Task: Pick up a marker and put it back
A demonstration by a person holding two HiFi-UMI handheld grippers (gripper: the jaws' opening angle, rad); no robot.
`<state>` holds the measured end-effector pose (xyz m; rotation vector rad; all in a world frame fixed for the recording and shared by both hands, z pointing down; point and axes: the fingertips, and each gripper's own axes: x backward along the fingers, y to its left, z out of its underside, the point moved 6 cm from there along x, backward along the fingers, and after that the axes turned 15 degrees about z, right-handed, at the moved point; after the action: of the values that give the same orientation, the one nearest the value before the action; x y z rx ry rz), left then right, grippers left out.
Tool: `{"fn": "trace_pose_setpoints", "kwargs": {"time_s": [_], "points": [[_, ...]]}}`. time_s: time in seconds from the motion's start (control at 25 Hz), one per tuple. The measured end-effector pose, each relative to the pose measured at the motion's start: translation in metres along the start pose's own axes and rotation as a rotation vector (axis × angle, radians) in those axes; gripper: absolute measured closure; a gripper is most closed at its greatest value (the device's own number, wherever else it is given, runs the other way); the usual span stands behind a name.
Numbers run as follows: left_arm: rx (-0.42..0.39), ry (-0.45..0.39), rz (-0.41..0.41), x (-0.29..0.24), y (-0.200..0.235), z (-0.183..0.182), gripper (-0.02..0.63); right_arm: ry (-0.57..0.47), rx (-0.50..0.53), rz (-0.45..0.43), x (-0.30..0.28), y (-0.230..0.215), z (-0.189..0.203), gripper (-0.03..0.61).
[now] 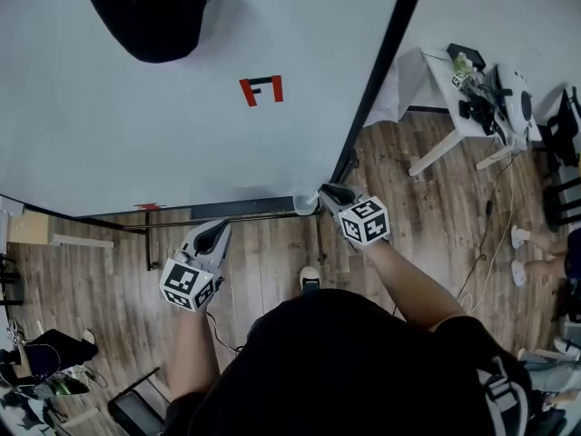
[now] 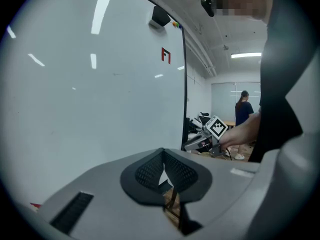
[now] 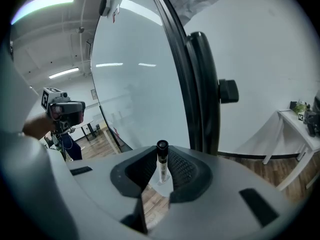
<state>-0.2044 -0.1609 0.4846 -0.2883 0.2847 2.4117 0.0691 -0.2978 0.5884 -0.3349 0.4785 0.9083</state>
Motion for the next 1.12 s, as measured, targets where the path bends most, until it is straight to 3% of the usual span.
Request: {"fn": "trace_pose_setpoints", "kwargs": {"time_s": [0.6,1.12], "points": [[0.055,0.012,-0.032,-0.012,0.014,0.016,0.603,0.092,0.045,-0.057,-0.049,0.006,0.029,0.517],[0.062,0.005,-0.019,-0.019,0.017,0.021,0.603,0.089,0.081,-0.057,-0.049,0.009,0.035,0.515]]}}
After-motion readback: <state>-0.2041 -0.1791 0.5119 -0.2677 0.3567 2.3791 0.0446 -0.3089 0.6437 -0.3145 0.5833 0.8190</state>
